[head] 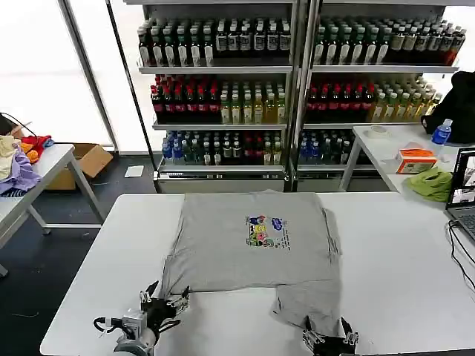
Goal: Fold and organize the clothes.
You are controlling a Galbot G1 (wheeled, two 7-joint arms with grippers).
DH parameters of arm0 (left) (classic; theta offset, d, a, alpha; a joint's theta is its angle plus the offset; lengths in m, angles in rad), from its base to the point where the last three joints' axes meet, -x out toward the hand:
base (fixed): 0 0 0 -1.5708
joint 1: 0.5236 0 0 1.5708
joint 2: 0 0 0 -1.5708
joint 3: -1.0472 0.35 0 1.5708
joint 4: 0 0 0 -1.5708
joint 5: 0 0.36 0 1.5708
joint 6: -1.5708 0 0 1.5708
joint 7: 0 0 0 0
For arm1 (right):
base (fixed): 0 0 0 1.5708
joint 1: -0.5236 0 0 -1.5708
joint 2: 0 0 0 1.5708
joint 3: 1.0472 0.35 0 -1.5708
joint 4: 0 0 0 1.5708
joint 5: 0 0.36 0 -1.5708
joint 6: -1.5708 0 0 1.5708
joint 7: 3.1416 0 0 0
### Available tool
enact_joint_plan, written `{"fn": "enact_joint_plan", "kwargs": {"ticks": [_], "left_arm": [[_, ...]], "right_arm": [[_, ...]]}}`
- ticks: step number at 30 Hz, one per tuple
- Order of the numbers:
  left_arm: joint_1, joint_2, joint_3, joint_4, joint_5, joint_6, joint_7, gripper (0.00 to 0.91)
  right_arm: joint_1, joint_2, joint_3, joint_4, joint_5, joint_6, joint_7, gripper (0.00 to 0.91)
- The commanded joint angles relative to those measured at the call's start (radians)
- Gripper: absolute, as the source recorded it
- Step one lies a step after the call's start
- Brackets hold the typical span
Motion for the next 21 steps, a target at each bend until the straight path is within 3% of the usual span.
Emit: {"fn": "enact_joint_plan", "kwargs": {"ticks": [1, 3, 21], "left_arm": [[0.003, 0.0, 0.0, 0.009, 0.001, 0.002, 0.0, 0.05], [-0.005, 0.0, -0.002, 0.031, -0.038, 0.011, -0.002, 0.02], [-0.005, -0.002, 0.005, 0.04, -0.097, 0.013, -0.01, 0.01]], "right_arm": [[-0.001, 0.002, -0.002, -0.016, 0.003, -0.007, 0.004, 0.343], [-0.001, 0.002, -0.006, -0.022, 0.003, -0.005, 0.004, 0.0], [0.008, -0.003, 0.005, -0.029, 0.001, 0.053, -0.014, 0.0]]}}
